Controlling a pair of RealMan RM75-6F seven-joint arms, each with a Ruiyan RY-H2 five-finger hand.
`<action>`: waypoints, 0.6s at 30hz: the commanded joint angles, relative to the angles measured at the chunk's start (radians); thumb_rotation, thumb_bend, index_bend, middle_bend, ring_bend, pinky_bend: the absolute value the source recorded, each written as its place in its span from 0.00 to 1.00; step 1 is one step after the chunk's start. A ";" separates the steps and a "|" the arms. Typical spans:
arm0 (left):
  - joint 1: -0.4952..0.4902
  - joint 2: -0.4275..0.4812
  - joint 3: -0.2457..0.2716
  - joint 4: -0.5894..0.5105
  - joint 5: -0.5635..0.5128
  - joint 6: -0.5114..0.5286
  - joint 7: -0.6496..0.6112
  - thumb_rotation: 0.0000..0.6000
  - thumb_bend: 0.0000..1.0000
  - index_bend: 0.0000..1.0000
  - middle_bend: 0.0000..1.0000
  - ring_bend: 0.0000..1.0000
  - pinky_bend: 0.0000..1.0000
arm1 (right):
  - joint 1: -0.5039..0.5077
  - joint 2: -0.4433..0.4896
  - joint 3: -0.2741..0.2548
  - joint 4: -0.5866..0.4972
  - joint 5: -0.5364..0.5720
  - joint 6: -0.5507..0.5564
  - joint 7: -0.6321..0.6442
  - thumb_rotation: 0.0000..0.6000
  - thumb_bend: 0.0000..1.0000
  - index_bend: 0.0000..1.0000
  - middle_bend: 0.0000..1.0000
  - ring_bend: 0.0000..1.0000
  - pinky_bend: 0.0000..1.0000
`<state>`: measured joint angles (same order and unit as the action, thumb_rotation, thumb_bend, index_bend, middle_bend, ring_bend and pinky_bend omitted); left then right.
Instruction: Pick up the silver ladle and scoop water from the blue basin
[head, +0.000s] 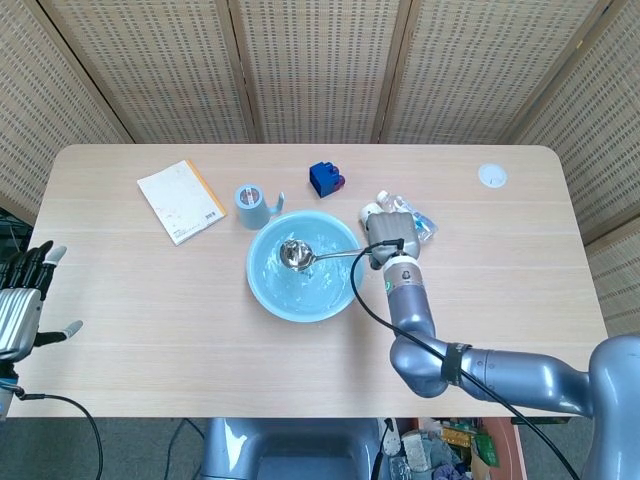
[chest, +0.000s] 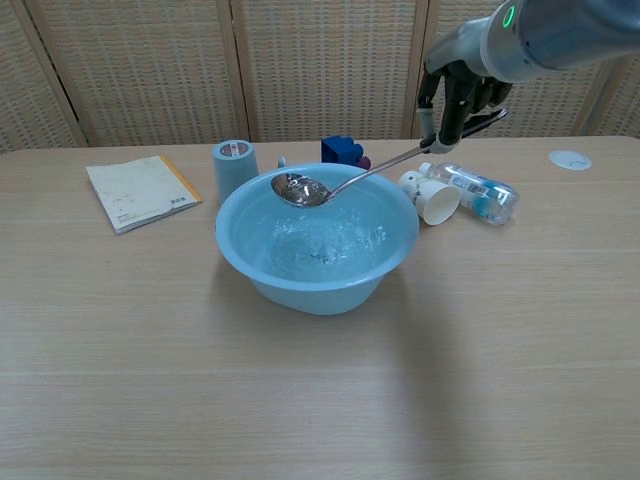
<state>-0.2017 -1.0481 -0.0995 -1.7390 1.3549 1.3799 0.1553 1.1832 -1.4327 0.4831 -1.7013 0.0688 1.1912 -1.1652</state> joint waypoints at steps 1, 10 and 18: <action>-0.001 0.000 0.000 0.000 0.000 -0.001 0.002 1.00 0.00 0.00 0.00 0.00 0.00 | 0.006 0.010 -0.015 -0.014 -0.044 0.016 0.016 1.00 0.92 0.74 0.98 1.00 1.00; -0.002 -0.003 0.001 -0.001 0.001 -0.001 0.008 1.00 0.00 0.00 0.00 0.00 0.00 | 0.012 0.021 -0.056 -0.033 -0.114 0.050 0.045 1.00 0.92 0.74 0.98 1.00 1.00; -0.003 -0.005 0.002 -0.001 0.003 -0.003 0.010 1.00 0.00 0.00 0.00 0.00 0.00 | 0.045 0.040 -0.098 -0.062 -0.162 0.129 -0.013 1.00 0.92 0.74 0.98 1.00 1.00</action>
<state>-0.2049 -1.0527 -0.0974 -1.7395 1.3581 1.3771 0.1657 1.2204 -1.3967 0.3946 -1.7558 -0.0841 1.3056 -1.1658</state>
